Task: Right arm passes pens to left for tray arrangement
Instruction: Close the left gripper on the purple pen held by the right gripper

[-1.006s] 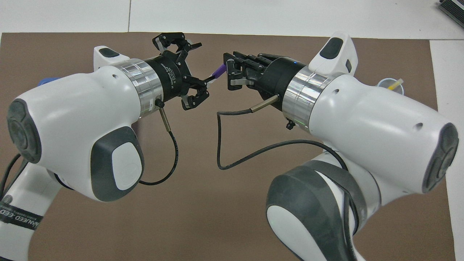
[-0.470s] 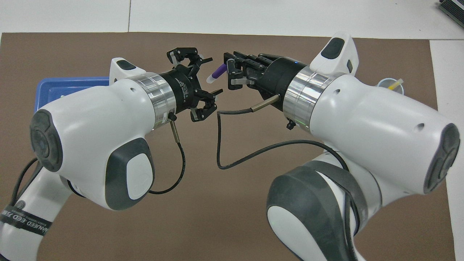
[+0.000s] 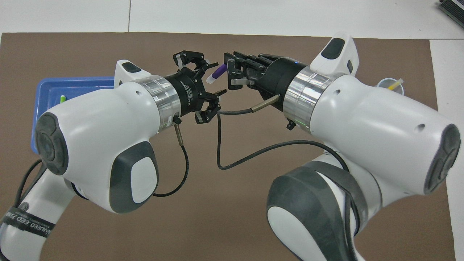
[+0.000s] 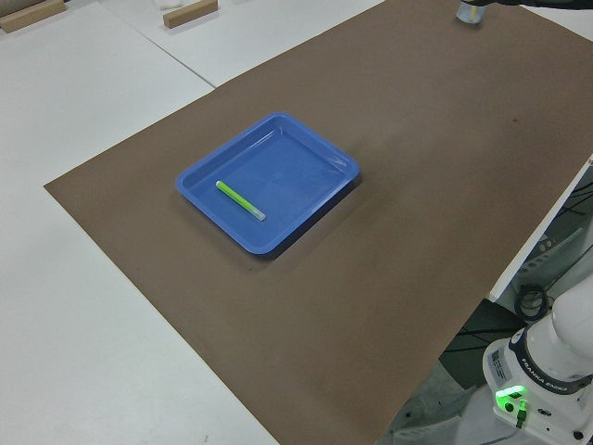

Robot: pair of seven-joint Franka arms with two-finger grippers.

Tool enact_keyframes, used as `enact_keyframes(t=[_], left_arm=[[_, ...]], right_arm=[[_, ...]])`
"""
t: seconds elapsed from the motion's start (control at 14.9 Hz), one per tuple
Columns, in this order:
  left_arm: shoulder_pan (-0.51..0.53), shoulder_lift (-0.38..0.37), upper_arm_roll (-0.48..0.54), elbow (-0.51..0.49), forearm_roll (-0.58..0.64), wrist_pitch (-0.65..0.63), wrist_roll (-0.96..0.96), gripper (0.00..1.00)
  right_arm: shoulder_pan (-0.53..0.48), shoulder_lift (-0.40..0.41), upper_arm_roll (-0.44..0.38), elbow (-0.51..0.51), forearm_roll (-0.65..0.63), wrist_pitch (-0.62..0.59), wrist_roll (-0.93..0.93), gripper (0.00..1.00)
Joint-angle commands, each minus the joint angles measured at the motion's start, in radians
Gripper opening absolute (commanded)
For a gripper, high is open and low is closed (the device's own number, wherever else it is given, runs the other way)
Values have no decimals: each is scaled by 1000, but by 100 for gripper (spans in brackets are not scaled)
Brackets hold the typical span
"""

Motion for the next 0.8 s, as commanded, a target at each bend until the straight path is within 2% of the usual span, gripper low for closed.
enact_keyframes(t=[0.0,0.07,0.2,0.54,0.74], left_arm=[[-10,-26,10,-30,12,0,-5,61],[-10,-26,10,-31,12,-1,-2,56],[-10,-25,10,-30,12,-1,1,54],[-7,-25,10,-30,12,-1,5,32],[-7,-25,10,-28,13,-1,7,8]], right_arm=[[-12,-33,7,-37,24,11,16,0],[-12,-33,7,-37,24,11,16,0],[-12,-33,7,-37,24,9,16,0],[-12,-33,7,-37,24,9,15,0],[-12,-33,7,-37,24,8,13,0]])
